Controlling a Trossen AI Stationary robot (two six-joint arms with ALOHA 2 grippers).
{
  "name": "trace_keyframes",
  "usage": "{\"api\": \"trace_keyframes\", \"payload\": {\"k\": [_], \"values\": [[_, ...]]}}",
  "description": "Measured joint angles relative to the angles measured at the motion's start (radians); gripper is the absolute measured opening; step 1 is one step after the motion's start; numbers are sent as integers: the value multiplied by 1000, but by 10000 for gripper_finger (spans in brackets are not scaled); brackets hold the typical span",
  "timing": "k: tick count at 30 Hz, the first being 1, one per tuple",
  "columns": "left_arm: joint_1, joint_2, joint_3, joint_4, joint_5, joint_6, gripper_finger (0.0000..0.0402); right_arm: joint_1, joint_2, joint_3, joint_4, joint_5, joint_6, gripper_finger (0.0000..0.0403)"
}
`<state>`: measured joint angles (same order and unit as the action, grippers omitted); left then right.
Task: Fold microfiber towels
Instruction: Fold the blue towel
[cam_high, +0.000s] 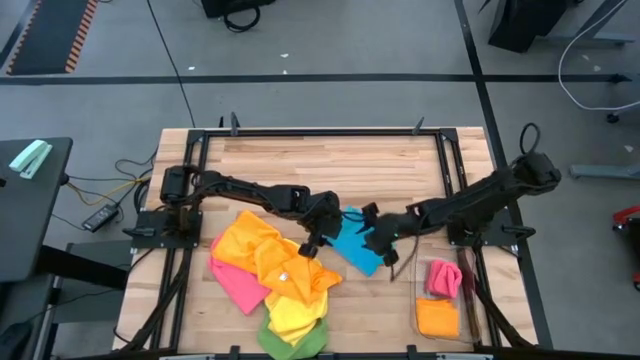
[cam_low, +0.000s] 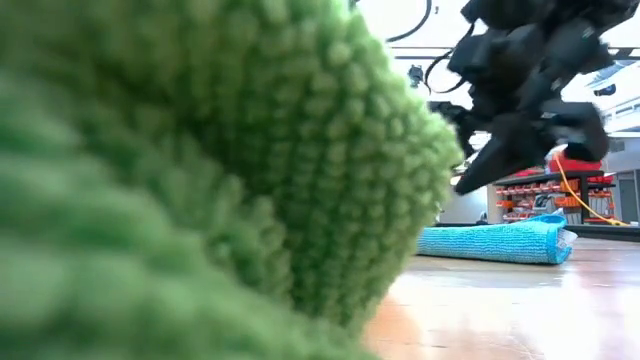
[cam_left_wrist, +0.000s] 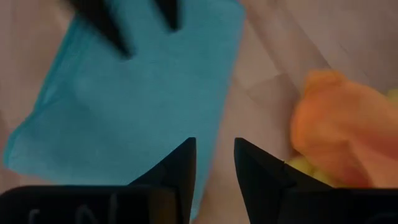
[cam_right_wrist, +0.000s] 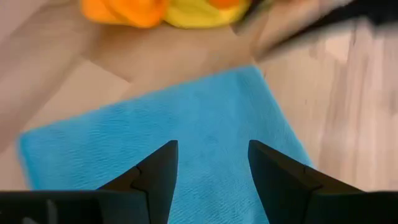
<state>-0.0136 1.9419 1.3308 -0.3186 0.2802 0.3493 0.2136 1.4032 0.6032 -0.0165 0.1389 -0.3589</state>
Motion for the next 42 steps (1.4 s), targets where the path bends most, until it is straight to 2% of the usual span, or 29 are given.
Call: {"api": "trace_keyframes", "payload": {"k": [6, 11, 17, 22, 24, 28, 31, 36, 42], "values": [[-49, -24, 1, -95, 1, 35, 118, -82, 144, 6, 122, -157, 41, 204], [-69, -27, 1, -131, 1, 33, 112, -131, 252, 38, 127, -175, 56, 204], [-64, -27, 0, -146, 0, 32, 111, -227, 283, 69, 131, -73, 276, 204], [-61, -27, 0, -164, -23, 28, 110, -295, 279, 69, 82, 141, 568, 204], [-61, -27, 0, -165, -40, 29, 107, -321, 279, 69, 79, 157, 612, 204], [-61, -27, 0, -164, -43, 30, 105, -341, 241, 85, 38, 114, 568, 204], [-61, -27, 0, -169, -44, 29, 106, -341, 155, 108, 10, 101, 455, 204], [-61, -28, 0, -209, -45, 28, 105, -299, 43, 104, -78, -4, 306, 204], [-62, -28, 0, -208, -61, 27, 98, -191, 53, 31, 5, -36, 252, 204]]}}
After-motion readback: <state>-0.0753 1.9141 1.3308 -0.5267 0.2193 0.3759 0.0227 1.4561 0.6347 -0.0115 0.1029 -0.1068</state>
